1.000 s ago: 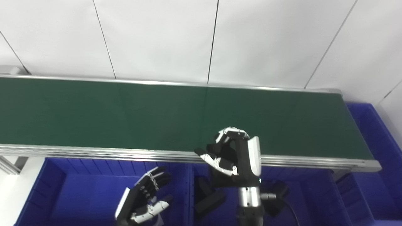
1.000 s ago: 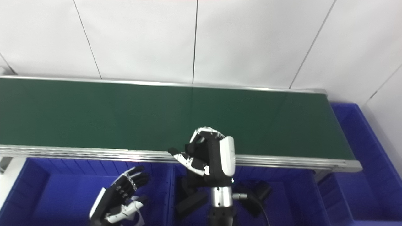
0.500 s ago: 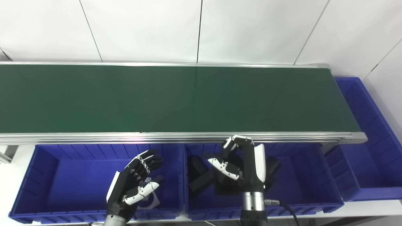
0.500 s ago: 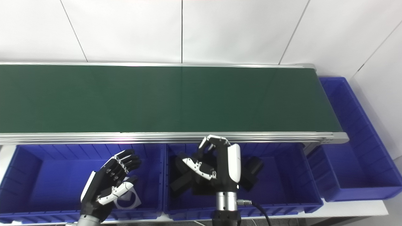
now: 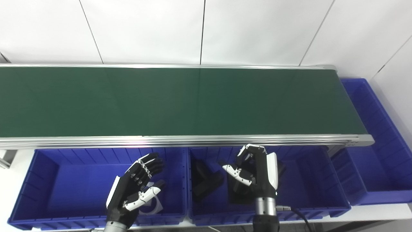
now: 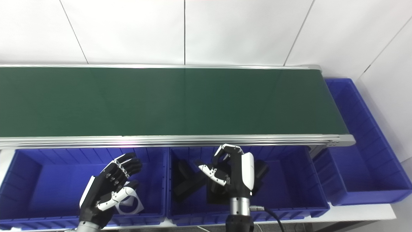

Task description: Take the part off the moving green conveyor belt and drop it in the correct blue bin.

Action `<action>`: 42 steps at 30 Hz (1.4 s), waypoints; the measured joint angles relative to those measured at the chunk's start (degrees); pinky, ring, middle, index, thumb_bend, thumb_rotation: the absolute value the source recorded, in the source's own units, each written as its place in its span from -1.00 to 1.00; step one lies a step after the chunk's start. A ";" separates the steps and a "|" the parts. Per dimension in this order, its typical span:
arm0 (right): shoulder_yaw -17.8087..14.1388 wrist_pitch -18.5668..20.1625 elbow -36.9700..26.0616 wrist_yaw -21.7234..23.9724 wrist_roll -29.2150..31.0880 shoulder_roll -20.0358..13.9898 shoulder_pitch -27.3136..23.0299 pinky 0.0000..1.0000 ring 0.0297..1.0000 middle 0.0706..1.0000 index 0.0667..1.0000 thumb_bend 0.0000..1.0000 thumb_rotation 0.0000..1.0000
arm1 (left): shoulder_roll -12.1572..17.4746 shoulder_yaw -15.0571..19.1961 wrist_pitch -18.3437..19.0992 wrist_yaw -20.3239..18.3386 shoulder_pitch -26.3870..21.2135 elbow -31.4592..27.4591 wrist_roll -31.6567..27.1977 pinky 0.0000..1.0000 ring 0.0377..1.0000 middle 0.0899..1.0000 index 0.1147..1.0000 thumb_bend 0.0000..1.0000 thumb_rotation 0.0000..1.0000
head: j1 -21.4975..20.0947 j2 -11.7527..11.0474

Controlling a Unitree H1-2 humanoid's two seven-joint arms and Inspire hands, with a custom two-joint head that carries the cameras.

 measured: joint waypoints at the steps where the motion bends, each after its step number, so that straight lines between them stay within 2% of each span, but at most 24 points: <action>1: -0.11 -0.07 0.53 -0.02 0.12 -0.14 -0.56 -0.83 -0.15 -0.88 -0.88 0.02 -1.00 | 0.00 0.04 0.00 0.00 0.00 0.26 0.00 0.58 0.46 0.40 0.45 0.18 -1.00 | 0.00 0.00; 6: -1.25 -0.16 1.91 0.12 2.44 -0.50 -2.19 -0.78 -0.15 -0.84 -0.84 0.02 -1.00 | -0.21 0.04 -0.01 0.00 0.00 0.72 -0.01 0.59 0.44 0.40 0.45 0.20 -1.00 | 0.44 -0.26; 8: -1.43 -0.16 1.80 0.64 3.39 -0.51 -2.24 -0.64 -0.15 -0.68 -0.69 0.03 -1.00 | -0.29 0.03 -0.02 0.00 -0.02 1.15 -0.01 0.59 0.45 0.40 0.45 0.20 -1.00 | 0.62 -0.35; 9: -1.41 -0.16 1.52 1.21 3.67 -0.55 -2.09 -0.41 -0.14 -0.35 -0.38 0.05 -1.00 | -0.32 0.01 -0.02 0.01 -0.01 1.33 0.00 0.57 0.45 0.41 0.46 0.20 -1.00 | 0.79 -0.35; 11: -0.93 -0.06 0.38 3.11 3.66 -1.07 -1.47 -0.31 -0.14 -0.20 -0.25 0.06 -1.00 | -0.39 -0.02 -0.02 0.01 -0.02 1.34 0.03 0.57 0.45 0.41 0.46 0.20 -1.00 | 0.97 -0.27; 12: -0.73 0.29 -0.34 4.28 3.69 -1.29 -1.16 0.04 0.13 0.11 0.11 0.35 -0.95 | -0.46 -0.03 -0.02 0.03 -0.04 1.34 0.14 0.57 0.46 0.41 0.47 0.20 -1.00 | 1.40 -0.35; 14: -0.44 1.90 -2.09 6.82 3.91 -1.61 -0.56 0.42 0.42 0.41 0.44 0.43 -0.84 | -0.51 -0.04 -0.02 0.13 -0.04 1.34 0.27 0.58 0.47 0.42 0.48 0.19 -1.00 | 1.41 -0.35; 16: -0.08 3.18 -3.64 9.73 4.27 -2.08 0.13 0.71 0.63 0.64 0.67 0.46 -0.69 | -0.53 -0.10 -0.05 0.14 -0.04 1.34 0.43 0.56 0.46 0.40 0.48 0.19 -1.00 | 1.67 -0.35; 17: 0.05 3.35 -4.04 10.76 4.49 -2.28 0.38 0.77 0.68 0.69 0.72 0.46 -0.66 | -0.59 -0.09 -0.09 0.16 -0.04 1.35 0.56 0.55 0.46 0.40 0.48 0.20 -1.00 | 1.84 -0.35; 20: 0.05 3.95 -5.32 13.34 5.44 -2.62 1.24 0.76 0.75 0.80 0.83 0.47 -0.52 | -0.95 -0.08 -0.45 0.19 -0.04 1.36 0.60 0.56 0.46 0.40 0.47 0.19 -1.00 | 1.93 -0.35; 23: 0.11 4.16 -5.59 14.80 5.42 -3.16 1.80 0.83 0.83 0.87 0.88 0.53 -0.08 | -1.24 -0.10 -0.49 0.19 -0.04 1.37 0.59 0.60 0.43 0.40 0.45 0.18 -1.00 | 2.29 -0.53; 26: 0.23 4.19 -6.46 16.03 5.10 -3.81 2.15 0.88 0.91 0.91 0.90 0.60 0.08 | -1.32 -0.09 -0.48 0.20 -0.04 1.37 0.59 0.60 0.45 0.41 0.45 0.16 -1.00 | 2.64 -0.62; 28: 0.26 4.22 -7.10 16.44 5.03 -4.08 2.31 0.93 0.96 0.95 0.94 0.63 0.12 | -1.38 -0.10 -0.53 0.21 -0.03 1.38 0.66 0.60 0.45 0.41 0.46 0.16 -1.00 | 2.99 -0.70; 31: 0.25 4.90 -7.48 17.94 5.39 -4.23 2.42 0.90 0.98 0.99 0.99 0.68 0.12 | -1.47 -0.16 -0.93 0.21 -0.04 1.62 1.27 0.59 0.46 0.41 0.46 0.17 -1.00 | 3.78 -1.14; 34: 0.26 5.16 -8.05 19.35 6.54 -4.29 2.77 0.85 0.96 1.00 1.00 0.66 0.03 | -1.59 -0.15 -0.98 0.23 -0.07 1.87 1.34 0.60 0.47 0.42 0.47 0.16 -1.00 | 4.22 -1.32; 38: 0.48 5.00 -8.12 21.79 10.01 -5.06 3.13 0.93 1.00 1.00 1.00 0.62 -0.19 | -1.77 -0.10 -1.28 0.24 -0.65 3.71 1.36 0.61 0.43 0.39 0.45 0.21 -1.00 | 5.79 -2.54; 42: 0.57 3.50 -8.00 23.85 13.86 -5.70 4.37 0.83 0.95 1.00 1.00 0.53 -0.38 | -2.01 -0.08 -1.70 0.54 -0.82 4.24 2.33 0.58 0.43 0.40 0.46 0.18 -1.00 | 7.38 -3.52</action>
